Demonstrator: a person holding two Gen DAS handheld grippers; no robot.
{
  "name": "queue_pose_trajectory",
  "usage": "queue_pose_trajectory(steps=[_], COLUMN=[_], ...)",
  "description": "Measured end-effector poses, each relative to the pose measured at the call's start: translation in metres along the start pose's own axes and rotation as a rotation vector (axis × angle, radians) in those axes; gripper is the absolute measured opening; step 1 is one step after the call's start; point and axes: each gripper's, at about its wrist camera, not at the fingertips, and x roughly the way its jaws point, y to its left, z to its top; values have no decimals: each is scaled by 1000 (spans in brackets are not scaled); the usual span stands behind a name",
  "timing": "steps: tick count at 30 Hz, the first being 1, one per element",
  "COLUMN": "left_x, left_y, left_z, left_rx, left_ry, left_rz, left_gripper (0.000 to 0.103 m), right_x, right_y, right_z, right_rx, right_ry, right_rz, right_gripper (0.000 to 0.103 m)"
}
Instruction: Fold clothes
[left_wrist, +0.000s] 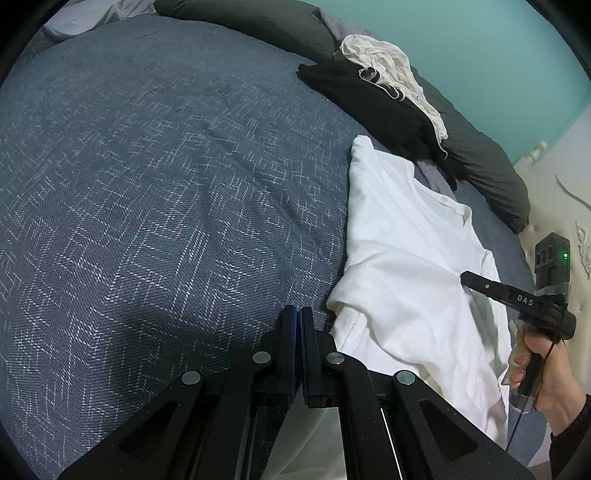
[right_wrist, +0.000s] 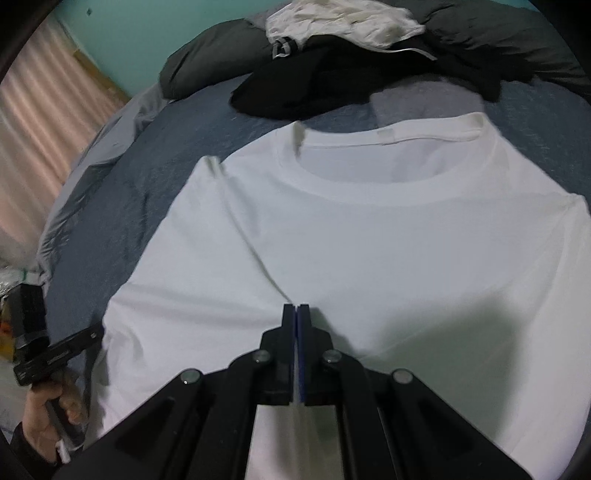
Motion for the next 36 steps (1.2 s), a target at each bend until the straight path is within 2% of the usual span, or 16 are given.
queue_pose_trajectory(steps=[5,8,10,11,12,15,19,25,28,29,36], left_x=[-17,-18,-18,-17,-13,-5,-1,1,0,1,3], left_y=[3,0,-2,-4,-6,-11,-12,-11,-11,-11,-13], left_z=[8,9,10,11,10,8,5,4,3,4,2], left_rx=[-24,-21,-19,-16,-10,9,25,31,36,35,31], left_ry=[-56,-65,-72,-71,-60,-36,-19,-8,-9,-8,-4], left_rz=[0,-34,-57,-68,-76,-86,-84,-84,-81,-79,-63], left_gripper=[2,2,2,3,5,9,9,9,9,9,9], right_x=[-16,-14,-4,2,9,28,51,86,95,96,79], right_y=[-2,11,24,32,38,57,78,94,95,94,93], right_z=[16,34,45,49,52,62,76,84,83,83,90], right_rx=[56,22,-27,-52,-73,-137,-216,-301,-321,-318,-306], right_ry=[-65,-63,-35,-17,-1,27,38,110,121,116,28], right_rz=[50,41,35,28,17,-6,-38,-97,-129,-135,-139], right_gripper=[2,4,12,25,31,31,31,31,16,5,1])
